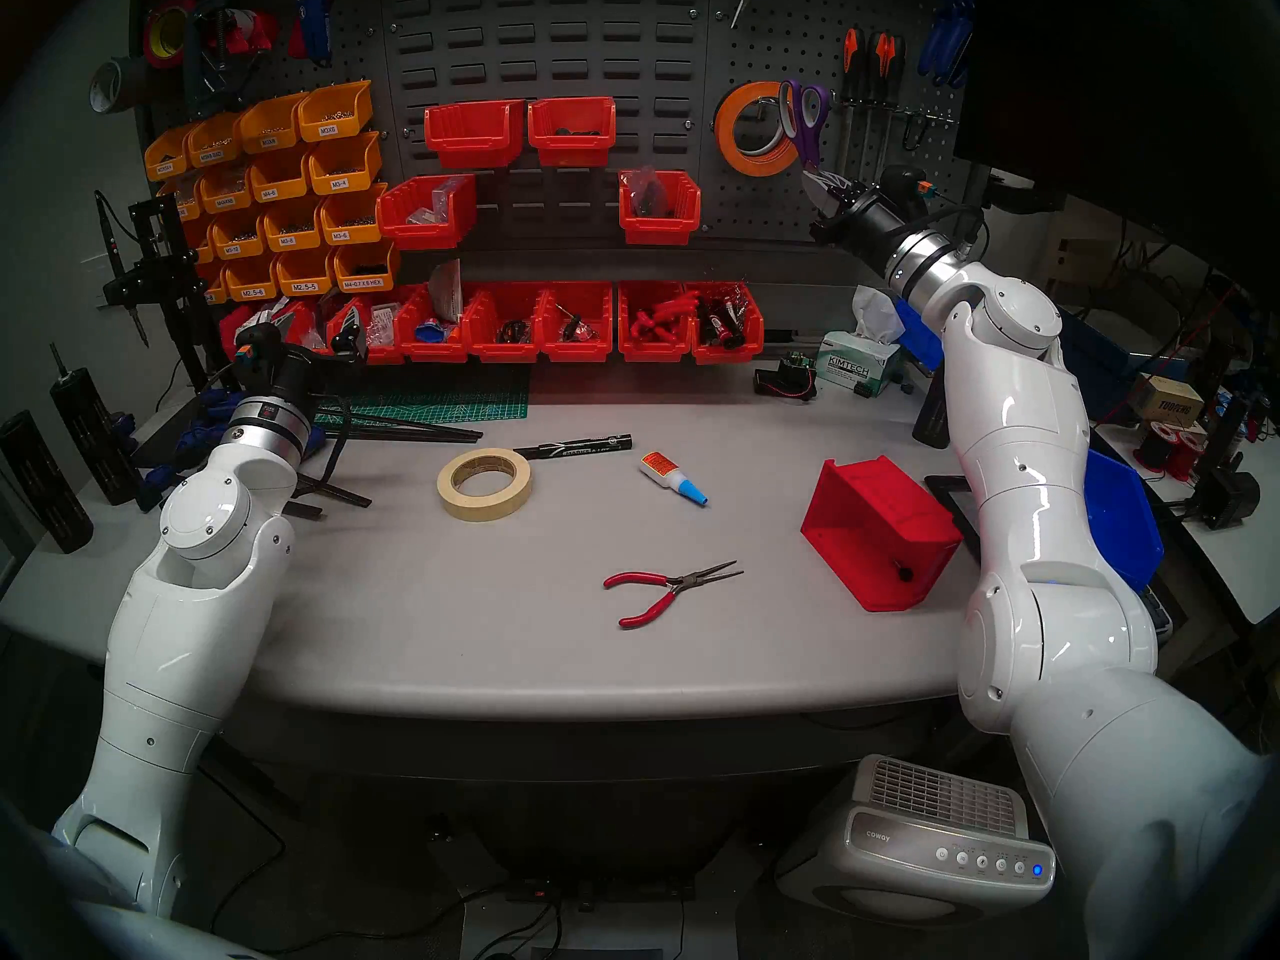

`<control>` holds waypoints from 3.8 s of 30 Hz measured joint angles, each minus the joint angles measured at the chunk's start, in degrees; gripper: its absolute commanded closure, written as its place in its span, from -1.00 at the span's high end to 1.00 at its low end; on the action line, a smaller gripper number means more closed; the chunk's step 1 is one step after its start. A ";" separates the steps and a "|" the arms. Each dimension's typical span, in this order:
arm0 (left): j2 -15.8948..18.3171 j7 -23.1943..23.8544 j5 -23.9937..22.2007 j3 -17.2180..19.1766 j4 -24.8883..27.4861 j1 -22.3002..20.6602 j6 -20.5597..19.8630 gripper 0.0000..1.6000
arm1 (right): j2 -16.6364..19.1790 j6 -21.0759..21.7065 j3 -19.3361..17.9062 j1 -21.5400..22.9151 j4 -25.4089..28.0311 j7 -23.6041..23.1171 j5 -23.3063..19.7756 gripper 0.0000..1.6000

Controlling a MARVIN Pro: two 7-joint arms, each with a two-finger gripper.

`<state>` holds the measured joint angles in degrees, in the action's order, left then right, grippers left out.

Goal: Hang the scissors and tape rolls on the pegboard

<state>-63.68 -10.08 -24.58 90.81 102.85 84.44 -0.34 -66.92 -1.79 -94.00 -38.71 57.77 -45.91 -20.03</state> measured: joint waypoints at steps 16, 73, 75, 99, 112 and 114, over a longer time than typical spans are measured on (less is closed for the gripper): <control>0.00 0.00 0.00 0.00 0.01 0.00 0.00 1.00 | -0.75 0.93 -1.72 -0.17 -0.91 0.12 -2.14 -1.00; 0.00 0.00 0.00 0.00 0.00 0.00 0.00 1.00 | -0.80 -1.82 1.52 -0.23 2.02 4.02 6.50 -1.00; 0.00 0.00 0.00 0.00 0.00 0.00 0.00 1.00 | -0.80 -1.78 1.29 -0.22 1.87 4.08 6.30 -1.00; 0.00 0.00 0.00 0.00 0.01 0.00 0.00 1.00 | -0.99 -1.60 1.13 0.08 -0.29 5.33 6.22 -1.00; 0.00 0.00 0.00 0.00 0.00 0.00 0.00 1.00 | -2.30 -1.82 3.08 0.86 -0.97 7.25 9.05 -1.00; 0.00 0.00 0.00 0.00 0.00 0.00 0.00 1.00 | -2.66 -1.87 3.34 1.02 -1.09 7.64 9.49 -1.00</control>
<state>-63.69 -10.08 -24.58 90.81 102.85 84.44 -0.34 -69.59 -3.66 -90.65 -37.70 56.69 -38.27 -10.55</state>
